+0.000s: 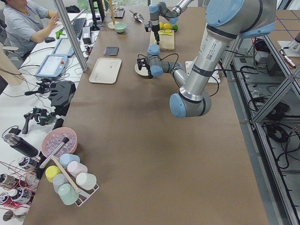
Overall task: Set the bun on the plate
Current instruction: 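Grasp the pale yellow bun on the cutting board with the right gripper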
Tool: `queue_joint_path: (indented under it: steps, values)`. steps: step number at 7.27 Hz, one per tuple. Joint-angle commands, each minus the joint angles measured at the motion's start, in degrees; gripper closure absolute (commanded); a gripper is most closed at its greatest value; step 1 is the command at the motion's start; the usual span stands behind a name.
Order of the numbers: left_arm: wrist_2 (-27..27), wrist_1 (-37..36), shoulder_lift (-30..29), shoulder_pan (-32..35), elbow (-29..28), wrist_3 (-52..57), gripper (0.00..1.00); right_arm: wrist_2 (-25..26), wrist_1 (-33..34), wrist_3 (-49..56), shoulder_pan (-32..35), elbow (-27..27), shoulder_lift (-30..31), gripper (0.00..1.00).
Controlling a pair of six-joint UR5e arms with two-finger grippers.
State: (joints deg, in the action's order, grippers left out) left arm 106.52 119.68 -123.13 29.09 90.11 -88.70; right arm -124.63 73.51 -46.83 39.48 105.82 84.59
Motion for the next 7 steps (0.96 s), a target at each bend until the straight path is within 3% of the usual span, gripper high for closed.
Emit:
queue_joint_path:
  steps: [1,3,4,6,7]
  values:
    - [0.0,0.0,0.0,0.1,0.1,-0.1,0.05,-0.3,0.0,1.1,0.4,0.2,0.3,0.95]
    - [0.0,0.0,0.1,0.3,0.2,-0.1,0.05,-0.8,0.1,1.0,1.3,0.5,-0.8,0.97]
    - [0.1,0.0,0.5,0.9,0.6,0.0,0.05,-0.7,0.6,-0.2,1.3,0.4,-5.4,0.96]
    - [2.9,0.2,4.4,5.0,3.0,0.5,0.04,0.3,12.9,-6.3,-0.5,-1.0,-20.6,0.94]
    - [7.0,0.6,6.6,8.7,3.4,4.6,0.04,1.7,14.6,-11.0,-2.4,-4.1,-27.5,0.92]
